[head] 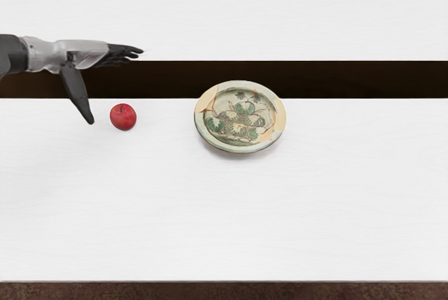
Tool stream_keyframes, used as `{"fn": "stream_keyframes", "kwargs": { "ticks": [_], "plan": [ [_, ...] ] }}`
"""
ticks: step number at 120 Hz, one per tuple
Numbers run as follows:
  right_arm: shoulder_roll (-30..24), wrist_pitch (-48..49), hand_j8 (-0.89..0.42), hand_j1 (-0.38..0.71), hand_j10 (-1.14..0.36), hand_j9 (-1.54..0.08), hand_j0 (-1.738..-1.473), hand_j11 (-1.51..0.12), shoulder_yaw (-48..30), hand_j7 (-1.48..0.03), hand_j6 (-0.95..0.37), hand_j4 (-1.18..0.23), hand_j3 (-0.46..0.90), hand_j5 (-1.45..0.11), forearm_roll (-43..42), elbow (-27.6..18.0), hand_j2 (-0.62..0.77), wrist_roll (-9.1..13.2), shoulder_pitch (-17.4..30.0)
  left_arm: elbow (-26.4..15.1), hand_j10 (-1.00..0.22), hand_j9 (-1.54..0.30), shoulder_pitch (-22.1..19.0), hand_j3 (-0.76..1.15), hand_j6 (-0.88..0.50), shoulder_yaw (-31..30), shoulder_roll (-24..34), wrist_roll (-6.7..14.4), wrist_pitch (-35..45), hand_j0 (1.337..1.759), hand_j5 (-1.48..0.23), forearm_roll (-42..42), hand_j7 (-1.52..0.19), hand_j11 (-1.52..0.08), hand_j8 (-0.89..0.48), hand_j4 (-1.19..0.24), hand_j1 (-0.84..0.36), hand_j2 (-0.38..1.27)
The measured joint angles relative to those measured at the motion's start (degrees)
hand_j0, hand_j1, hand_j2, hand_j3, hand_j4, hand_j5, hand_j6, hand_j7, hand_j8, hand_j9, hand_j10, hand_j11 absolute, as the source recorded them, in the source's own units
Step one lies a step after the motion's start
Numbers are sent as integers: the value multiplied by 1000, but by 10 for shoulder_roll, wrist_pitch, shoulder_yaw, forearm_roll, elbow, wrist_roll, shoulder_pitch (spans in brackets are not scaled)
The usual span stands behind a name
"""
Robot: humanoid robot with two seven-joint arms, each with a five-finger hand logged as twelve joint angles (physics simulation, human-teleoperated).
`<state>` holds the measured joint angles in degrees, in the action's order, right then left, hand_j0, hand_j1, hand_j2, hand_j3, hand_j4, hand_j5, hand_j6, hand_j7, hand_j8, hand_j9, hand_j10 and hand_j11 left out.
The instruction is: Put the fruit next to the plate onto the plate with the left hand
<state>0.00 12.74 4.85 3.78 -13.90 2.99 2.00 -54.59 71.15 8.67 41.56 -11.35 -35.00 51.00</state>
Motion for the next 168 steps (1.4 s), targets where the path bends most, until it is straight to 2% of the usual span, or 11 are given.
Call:
{"fn": "stream_keyframes", "kwargs": {
  "ticks": [18,23,28,42,50,57,66,80,101,135,168],
  "plan": [
    [0,0,-12,-334,-12,-16,-1658,-16,0,-16,-12,-12,0,-16,-1,0,-3,0,-1,-1,-3,0,2,0,-5,0,-1,4,0,1658,-1,-1,0,0,-5,-4,349,2],
    [0,0,-12,-334,-12,-17,-1658,-17,-1,-17,-12,-12,0,-16,-1,0,-3,0,-2,-1,-3,0,3,0,-5,0,-2,20,0,1658,-1,-10,0,0,-5,-4,349,2],
    [0,0,-12,-334,-13,-17,-1658,-17,-1,-17,-12,-13,0,-17,-1,0,-3,0,-2,-2,-3,0,9,0,-5,1,-1,64,0,1658,-1,-29,0,0,-5,-4,349,2],
    [0,0,-12,-334,-12,-16,-1658,-16,-1,-16,-12,-12,0,-16,-1,0,-3,0,-2,-4,-3,0,55,0,-5,10,-11,241,0,1658,-1,-71,0,0,-4,-4,349,1],
    [0,0,-12,-334,-12,-16,-1658,-16,-1,-16,-12,-12,0,-16,-1,0,-3,0,-2,-20,-3,0,60,0,-4,13,-15,343,0,1658,-1,-79,0,0,-4,-4,349,1],
    [0,0,-12,-334,-12,-16,-1658,-16,-1,-16,-12,-12,0,-16,-1,0,-3,0,-2,-41,-3,0,57,0,-5,15,-17,395,0,1658,-1,-82,0,0,-4,-4,349,1],
    [0,0,-12,-334,-12,-16,-1658,-16,-1,-16,-12,-12,0,-16,-1,0,-3,0,-2,-72,-3,0,65,0,-5,16,-16,430,0,1658,-1,-76,0,0,-4,-4,349,1],
    [0,0,-12,-334,-12,-16,-1658,-16,-1,-16,-12,-12,0,-16,-1,0,-3,0,-2,-111,-3,0,72,0,-5,17,-35,453,0,1658,-1,-46,0,0,-4,-4,349,1],
    [0,0,-12,-334,-12,-16,-1658,-16,0,-16,-12,-12,0,-16,-1,3,-3,0,-2,-146,-3,0,61,0,-4,16,-86,461,5,1658,0,42,0,0,-4,-3,349,0],
    [0,0,-13,-334,-13,-17,-1658,-17,0,-17,-12,-13,0,-17,-1,5,-3,0,-2,-154,-45,-55,11,0,-47,1,-127,463,131,1658,-56,168,-56,-55,-47,-46,299,9],
    [0,0,-12,-334,-13,-17,-1658,-17,0,-17,-12,-13,0,-17,-1,5,-3,0,-1,-153,-146,-186,-7,0,-148,-16,-145,463,173,1658,-186,196,-186,-186,-147,-146,179,30]
  ]
}}
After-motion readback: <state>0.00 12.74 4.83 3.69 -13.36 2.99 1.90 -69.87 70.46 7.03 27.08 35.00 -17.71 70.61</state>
